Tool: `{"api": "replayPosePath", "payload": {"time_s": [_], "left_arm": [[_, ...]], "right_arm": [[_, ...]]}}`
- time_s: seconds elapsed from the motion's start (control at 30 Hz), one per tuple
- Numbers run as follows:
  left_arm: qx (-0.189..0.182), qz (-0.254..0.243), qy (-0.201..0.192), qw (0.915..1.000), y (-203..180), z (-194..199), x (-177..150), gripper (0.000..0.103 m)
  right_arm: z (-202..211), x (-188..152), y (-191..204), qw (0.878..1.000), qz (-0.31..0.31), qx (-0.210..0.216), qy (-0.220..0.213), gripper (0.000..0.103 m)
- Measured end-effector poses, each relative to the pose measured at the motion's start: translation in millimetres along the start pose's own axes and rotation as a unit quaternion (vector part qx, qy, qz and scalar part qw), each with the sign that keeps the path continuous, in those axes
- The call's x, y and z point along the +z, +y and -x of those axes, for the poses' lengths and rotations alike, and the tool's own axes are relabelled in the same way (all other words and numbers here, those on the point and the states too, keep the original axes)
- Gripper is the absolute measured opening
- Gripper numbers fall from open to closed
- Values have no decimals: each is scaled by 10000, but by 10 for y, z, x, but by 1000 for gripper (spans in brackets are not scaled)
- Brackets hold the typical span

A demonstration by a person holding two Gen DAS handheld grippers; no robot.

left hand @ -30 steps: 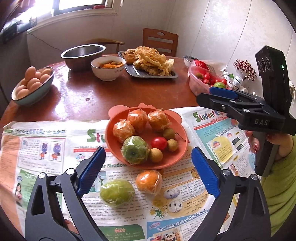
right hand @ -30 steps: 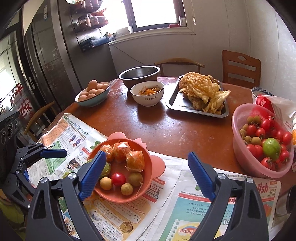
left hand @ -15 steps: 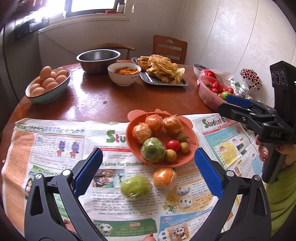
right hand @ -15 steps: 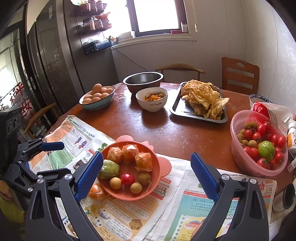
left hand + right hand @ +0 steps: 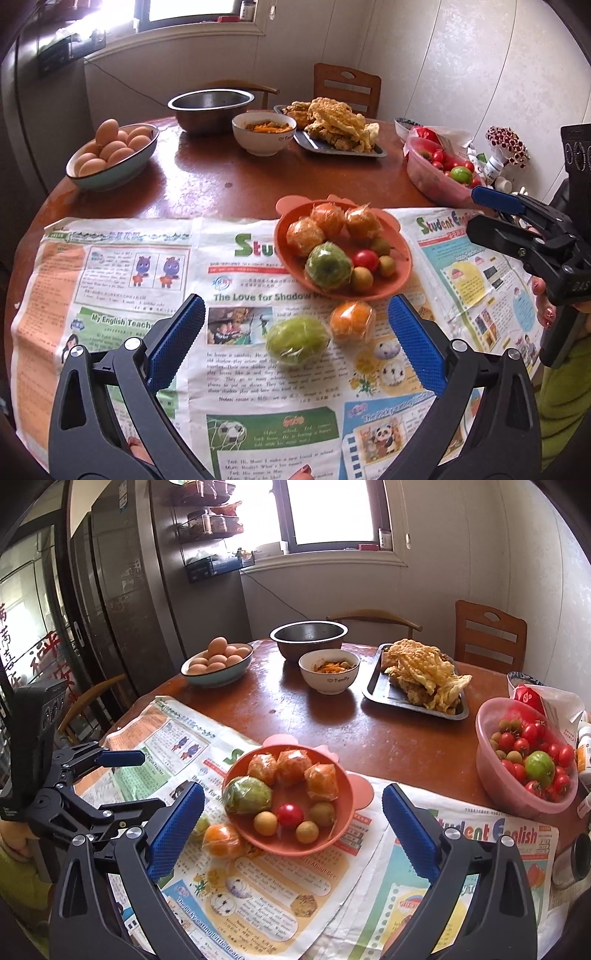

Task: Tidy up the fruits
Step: 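Withdraw both open tools from the plate over the newspaper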

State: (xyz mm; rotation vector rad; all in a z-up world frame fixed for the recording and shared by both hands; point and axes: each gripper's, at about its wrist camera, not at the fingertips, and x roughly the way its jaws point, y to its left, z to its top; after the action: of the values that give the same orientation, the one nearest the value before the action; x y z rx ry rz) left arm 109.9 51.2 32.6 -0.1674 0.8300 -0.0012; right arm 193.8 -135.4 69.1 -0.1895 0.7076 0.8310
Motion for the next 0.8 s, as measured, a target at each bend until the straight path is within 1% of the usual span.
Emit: {"api": "replayPosePath", "payload": {"time_s": [0.27, 0.5, 0.8], "left_arm": [[75, -68, 154, 9998, 67, -12, -183, 93], [46, -150, 278, 9995, 94, -15, -335, 93], [33, -293, 403, 9988, 95, -133, -415, 93]], "right_arm": [[-15, -156, 175, 9999, 75, 33, 95, 97], [-69, -297, 301, 9996, 93, 70, 255, 97], [-117, -486, 395, 9990, 16, 76, 440, 97]]}}
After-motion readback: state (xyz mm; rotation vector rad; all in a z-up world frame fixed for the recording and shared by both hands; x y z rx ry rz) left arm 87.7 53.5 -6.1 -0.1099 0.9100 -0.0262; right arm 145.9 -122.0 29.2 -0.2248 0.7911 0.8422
